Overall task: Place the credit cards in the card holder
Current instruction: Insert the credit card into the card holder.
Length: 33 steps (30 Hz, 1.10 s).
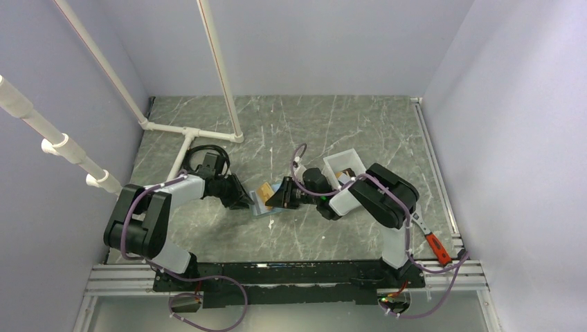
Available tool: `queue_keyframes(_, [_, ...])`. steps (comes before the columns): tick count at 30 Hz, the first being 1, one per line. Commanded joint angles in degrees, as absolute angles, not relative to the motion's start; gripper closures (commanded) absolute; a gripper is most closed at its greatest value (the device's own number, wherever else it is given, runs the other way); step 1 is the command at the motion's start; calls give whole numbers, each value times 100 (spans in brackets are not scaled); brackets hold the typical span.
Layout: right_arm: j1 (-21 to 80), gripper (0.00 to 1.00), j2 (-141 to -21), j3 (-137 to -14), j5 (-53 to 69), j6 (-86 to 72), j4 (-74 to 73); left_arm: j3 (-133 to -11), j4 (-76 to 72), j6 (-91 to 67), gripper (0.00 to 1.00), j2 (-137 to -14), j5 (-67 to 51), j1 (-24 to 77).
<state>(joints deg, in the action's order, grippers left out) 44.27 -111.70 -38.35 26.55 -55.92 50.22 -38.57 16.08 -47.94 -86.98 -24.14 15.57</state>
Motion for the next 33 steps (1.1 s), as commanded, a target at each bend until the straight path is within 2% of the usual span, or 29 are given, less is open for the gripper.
queue_keyframes(1, [4438,72,-10821,-3902,2230,-4974,4172,-3630,1870,-4827,68,-8632,-2303,1652])
queue_keyframes(6, [4431,52,-10597,-4191,1974,-4211,3030,-3607,2091,-4715,62,-8300,-2214,1652])
queue_keyframes(12, [4430,48,-10571,-4300,2180,-3849,2808,-3520,2211,-4639,57,-8089,-2216,1652])
queue_keyframes(18, [4430,41,-10468,-4471,2045,-3451,2351,-3388,2138,-4635,56,-7994,-2282,1652])
queue_keyframes(23, [4445,41,-10592,-4674,2107,-2989,2020,-3366,1971,-4627,62,-8179,-2315,1652])
queue_keyframes(25, [4499,41,-10578,-4698,2107,-2891,1943,-3390,1926,-4608,68,-8260,-2337,1652])
queue_keyframes(29, [4588,43,-10626,-4553,2225,-3149,2061,-3395,1840,-4600,72,-8349,-2382,1652])
queue_keyframes(31, [4618,48,-10714,-4493,2330,-3540,2174,-3398,1830,-4611,75,-8350,-2388,1652])
queue_keyframes(33, [4614,60,-10872,-4458,2630,-4064,2397,-3373,1818,-4648,77,-8320,-2395,1652])
